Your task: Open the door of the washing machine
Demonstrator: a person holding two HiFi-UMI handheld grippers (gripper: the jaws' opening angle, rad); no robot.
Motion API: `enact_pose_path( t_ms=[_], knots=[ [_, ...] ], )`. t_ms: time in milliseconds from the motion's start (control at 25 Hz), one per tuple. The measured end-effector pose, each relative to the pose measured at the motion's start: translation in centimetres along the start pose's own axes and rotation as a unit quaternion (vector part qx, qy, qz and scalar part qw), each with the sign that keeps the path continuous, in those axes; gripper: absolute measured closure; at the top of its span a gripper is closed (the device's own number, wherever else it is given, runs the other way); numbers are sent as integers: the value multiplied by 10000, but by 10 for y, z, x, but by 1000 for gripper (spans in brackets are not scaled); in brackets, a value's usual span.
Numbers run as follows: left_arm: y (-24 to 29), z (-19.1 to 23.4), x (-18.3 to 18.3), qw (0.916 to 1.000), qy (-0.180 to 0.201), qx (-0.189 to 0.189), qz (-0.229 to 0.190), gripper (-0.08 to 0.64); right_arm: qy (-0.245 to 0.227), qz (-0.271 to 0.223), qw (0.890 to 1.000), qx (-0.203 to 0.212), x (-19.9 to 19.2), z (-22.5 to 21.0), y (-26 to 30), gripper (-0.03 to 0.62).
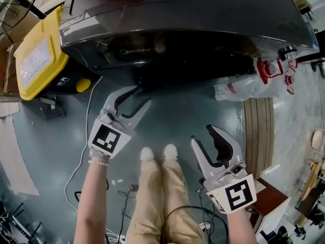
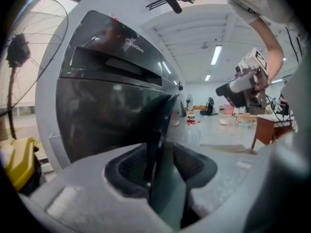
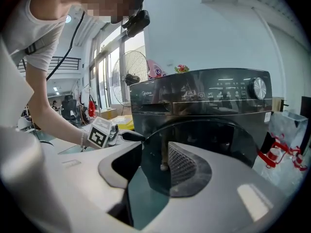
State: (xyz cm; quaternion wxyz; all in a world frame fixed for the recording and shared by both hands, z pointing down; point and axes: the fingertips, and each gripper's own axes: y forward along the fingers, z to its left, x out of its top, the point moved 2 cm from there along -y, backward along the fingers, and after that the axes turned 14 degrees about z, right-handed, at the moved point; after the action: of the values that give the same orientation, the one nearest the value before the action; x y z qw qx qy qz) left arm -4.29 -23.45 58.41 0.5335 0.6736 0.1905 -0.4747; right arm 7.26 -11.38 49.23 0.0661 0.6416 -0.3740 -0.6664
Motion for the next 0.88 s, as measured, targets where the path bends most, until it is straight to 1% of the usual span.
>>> enact_pose_path(
  t_ms=[120, 160, 360, 480, 760, 800, 880],
  knots=[
    [9, 1, -3, 9995, 301, -47, 41, 403, 6, 18, 10000, 2, -2, -4, 3, 439],
    [11, 0, -4, 9994, 342, -70, 64, 404, 9, 18, 10000, 3, -3, -5, 4, 439],
    [15, -2, -4, 9996, 236, -103, 115, 461, 52, -6, 10000, 7, -3, -8, 7, 439],
    [14, -2, -5, 9996, 169, -83, 204, 469, 54, -8, 10000, 33, -5, -8, 8, 439],
    [14, -7, -6, 9996, 109, -41, 268, 477, 63, -8, 9999, 87, -9, -6, 9, 439],
    [14, -8, -7, 9995, 146, -42, 276, 477, 69, 19, 9999, 90, -10, -6, 9, 439],
    [13, -10, -7, 9988, 393, -67, 288, 480, 98, 57, 9999, 84, -12, -5, 9, 439]
  ],
)
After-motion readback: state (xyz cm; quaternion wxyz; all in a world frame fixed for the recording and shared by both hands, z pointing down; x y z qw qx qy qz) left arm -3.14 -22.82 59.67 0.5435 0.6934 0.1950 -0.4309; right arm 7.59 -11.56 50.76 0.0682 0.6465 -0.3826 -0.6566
